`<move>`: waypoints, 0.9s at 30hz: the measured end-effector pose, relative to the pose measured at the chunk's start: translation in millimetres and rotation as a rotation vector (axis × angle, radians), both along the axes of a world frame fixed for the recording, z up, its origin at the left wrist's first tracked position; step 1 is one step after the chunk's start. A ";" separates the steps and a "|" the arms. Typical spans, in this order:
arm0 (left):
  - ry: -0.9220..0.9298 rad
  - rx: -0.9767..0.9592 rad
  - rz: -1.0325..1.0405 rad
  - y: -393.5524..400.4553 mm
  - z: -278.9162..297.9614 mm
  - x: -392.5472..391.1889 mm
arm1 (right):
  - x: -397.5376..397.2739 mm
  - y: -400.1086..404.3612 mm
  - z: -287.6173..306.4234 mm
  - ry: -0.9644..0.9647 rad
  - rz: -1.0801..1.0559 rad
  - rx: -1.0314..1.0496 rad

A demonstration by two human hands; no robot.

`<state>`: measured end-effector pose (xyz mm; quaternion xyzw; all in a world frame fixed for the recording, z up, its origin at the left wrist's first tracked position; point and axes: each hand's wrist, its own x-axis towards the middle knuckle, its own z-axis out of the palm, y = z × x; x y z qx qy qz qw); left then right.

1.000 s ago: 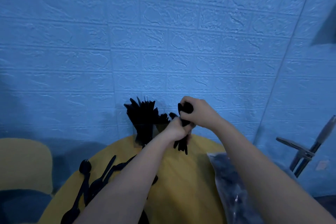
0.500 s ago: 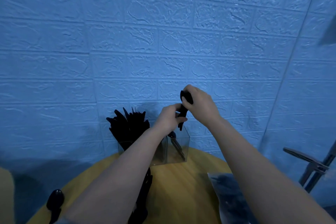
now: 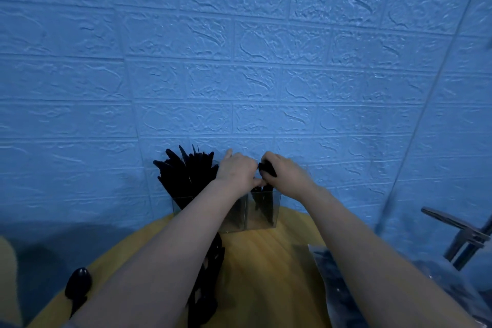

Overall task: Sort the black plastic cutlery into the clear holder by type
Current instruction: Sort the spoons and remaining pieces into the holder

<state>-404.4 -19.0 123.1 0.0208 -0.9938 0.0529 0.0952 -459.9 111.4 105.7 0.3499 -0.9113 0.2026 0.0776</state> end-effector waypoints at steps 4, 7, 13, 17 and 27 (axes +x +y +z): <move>-0.001 0.133 -0.051 -9.1 4.2 23.6 | 5.9 2.1 -5.0 -0.063 -0.010 0.084; 0.068 0.350 -0.084 -17.6 7.3 55.5 | 20.6 4.5 4.9 -0.012 -0.076 0.036; 0.363 0.807 -0.090 -32.4 -1.0 146.9 | 84.9 1.5 8.8 0.067 -0.044 -0.166; 0.390 0.863 0.010 -41.5 -21.0 205.2 | 137.0 -14.4 -15.0 -0.026 0.116 -0.085; -0.017 0.638 0.477 -77.1 -106.7 304.4 | 238.9 -43.0 -90.1 -0.159 0.248 0.301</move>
